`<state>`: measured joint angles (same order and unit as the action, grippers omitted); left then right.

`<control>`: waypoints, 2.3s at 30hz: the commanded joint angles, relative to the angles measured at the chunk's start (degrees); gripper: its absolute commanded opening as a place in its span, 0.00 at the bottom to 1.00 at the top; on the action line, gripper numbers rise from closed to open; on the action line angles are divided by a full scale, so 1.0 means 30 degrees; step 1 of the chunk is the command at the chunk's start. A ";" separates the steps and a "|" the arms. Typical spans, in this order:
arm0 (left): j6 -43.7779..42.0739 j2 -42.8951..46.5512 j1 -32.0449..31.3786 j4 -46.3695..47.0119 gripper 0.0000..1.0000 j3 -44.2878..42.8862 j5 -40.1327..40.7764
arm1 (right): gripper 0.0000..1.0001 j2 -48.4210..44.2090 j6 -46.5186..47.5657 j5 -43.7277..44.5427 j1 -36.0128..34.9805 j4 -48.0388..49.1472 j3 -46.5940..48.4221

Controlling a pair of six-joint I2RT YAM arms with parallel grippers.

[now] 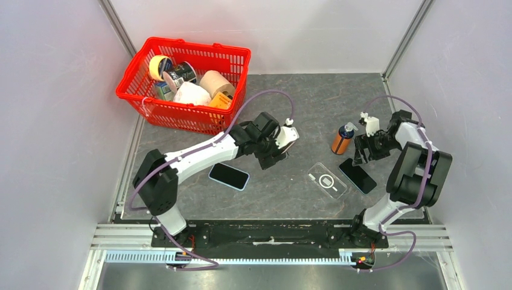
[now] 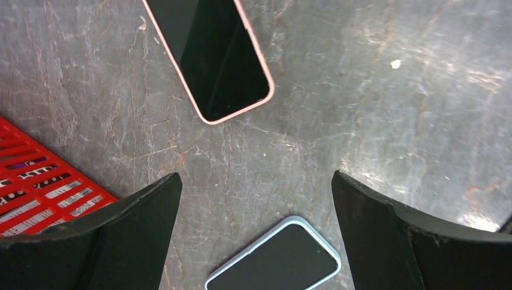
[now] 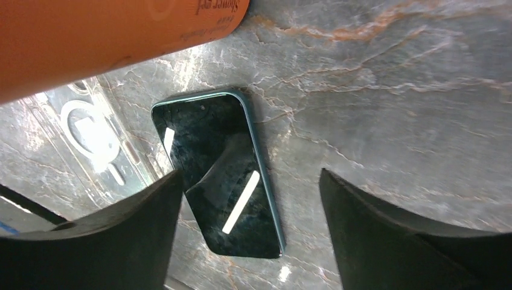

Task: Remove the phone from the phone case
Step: Place the phone at the center of the board, then pick up the phone at the center of the board.

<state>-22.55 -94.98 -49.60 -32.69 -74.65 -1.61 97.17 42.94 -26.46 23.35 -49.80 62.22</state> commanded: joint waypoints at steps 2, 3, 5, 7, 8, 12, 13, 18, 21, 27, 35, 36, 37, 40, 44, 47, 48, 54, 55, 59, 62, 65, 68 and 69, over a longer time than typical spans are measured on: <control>0.1744 -0.2064 0.0351 0.1569 1.00 -0.1065 0.1409 | 0.97 -0.2874 -0.1067 0.0306 -0.0080 0.0795 0.0073; 0.1973 -0.2471 0.0459 0.1682 1.00 -0.1278 0.1386 | 0.97 -0.3412 -0.1259 0.0317 -0.0080 0.0837 0.0077; 0.2469 -0.3296 0.0693 0.2006 1.00 -0.1743 0.1373 | 0.97 -0.4480 -0.1699 0.0294 -0.0080 0.0839 0.0056; 0.3037 -0.4305 0.1007 0.2077 1.00 -0.2417 0.1042 | 0.97 -0.5654 -0.2230 0.0323 -0.0079 0.0868 0.0042; 0.3358 -0.4735 0.1199 0.2050 1.00 -0.2810 0.0928 | 0.97 -0.6164 -0.2563 0.0344 -0.0072 0.0883 0.0039; 0.4306 -0.6393 0.1534 0.2117 1.00 -0.4436 0.0623 | 0.97 -0.8492 -0.3731 0.0407 -0.0079 0.0840 -0.0025; 0.4412 -0.6701 0.1571 0.2136 1.00 -0.4817 0.0623 | 0.97 -0.9038 -0.4090 0.0382 -0.0080 0.0839 -0.0059; 0.4865 -0.7978 0.1564 0.2048 1.00 -0.6090 -0.0020 | 0.97 -1.0881 -0.5506 0.0379 -0.0074 0.0134 0.0103; 0.5026 -0.8491 0.1621 0.2019 1.00 -0.6549 -0.0187 | 0.97 -1.1951 -0.5783 0.0328 -0.0074 -0.0028 -0.0104; 0.5047 -0.9716 0.1791 0.1355 1.00 -0.8005 -0.0243 | 0.97 -1.2846 -0.6444 -0.0453 -0.0080 -0.0956 0.0062; 0.5035 -1.0629 0.1842 0.1070 1.00 -0.8837 0.0028 | 0.97 -1.3404 -0.6081 -0.0979 -0.0080 -0.1831 -0.0118; 0.5033 -1.0699 0.1871 0.1074 1.00 -0.8851 0.0066 | 0.97 -1.3656 -0.6073 -0.1035 -0.0079 -0.1802 -0.0216; 0.5056 -1.0779 0.1908 0.1108 1.00 -0.8865 0.0041 | 0.97 -1.3773 -0.6108 -0.1146 -0.0077 -0.1756 -0.0262; 0.5170 -1.1031 0.2003 0.1175 1.00 -0.8895 -0.0107 | 0.97 -1.3930 -0.6124 -0.1301 -0.0080 -0.1869 -0.0195; 0.5161 -1.1348 0.2033 0.1158 1.00 -0.8954 -0.0283 | 0.97 -1.4061 -0.6154 -0.1376 -0.0072 -0.2047 -0.0270; 0.5089 -1.1600 0.2033 0.1021 1.00 -0.9005 -0.0300 | 0.97 -1.4189 -0.6175 -0.1457 -0.0072 -0.2054 -0.0436; 0.5095 -1.1704 0.2033 0.0973 1.00 -0.9013 -0.0327 | 0.97 -1.4182 -0.6187 -0.1458 -0.0079 -0.2046 -0.0442; 0.5086 -1.2142 0.2056 0.0533 1.00 -0.8965 -0.0486 | 0.97 -1.3975 -0.6227 -0.1800 -0.0076 -0.2277 -0.0429; 0.5064 -1.2189 0.2061 0.0456 1.00 -0.8937 -0.0490 | 0.97 -1.3965 -0.6223 -0.1843 -0.0080 -0.2265 -0.0493; 0.5019 -1.2218 0.2060 0.0381 1.00 -0.8749 -0.0430 | 0.97 -1.4066 -0.6180 -0.1897 -0.0072 -0.2105 -0.0915; 0.5013 -1.2340 0.2062 0.0197 0.96 -0.8778 -0.0699 | 0.97 -1.4059 -0.6212 -0.1931 -0.0080 -0.2023 -0.1092; 0.5041 -1.2400 0.2062 0.0085 0.85 -0.8670 -0.1060 | 0.97 -1.4101 -0.6219 -0.1989 -0.0076 -0.2032 -0.1161; 0.4981 -1.2282 0.2062 0.0070 0.59 -0.8466 -0.1091 | 0.97 -1.4208 -0.6241 -0.1993 -0.0076 -0.2047 -0.1127; 0.4848 -1.2206 0.2061 0.0150 0.51 -0.8362 -0.1080 | 0.97 -1.4234 -0.6256 -0.2018 -0.0078 -0.2075 -0.1090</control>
<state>-8.14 -128.99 -43.57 -30.94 -100.62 -4.64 55.46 24.99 -31.22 23.35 -56.25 58.63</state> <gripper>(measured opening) 0.706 0.971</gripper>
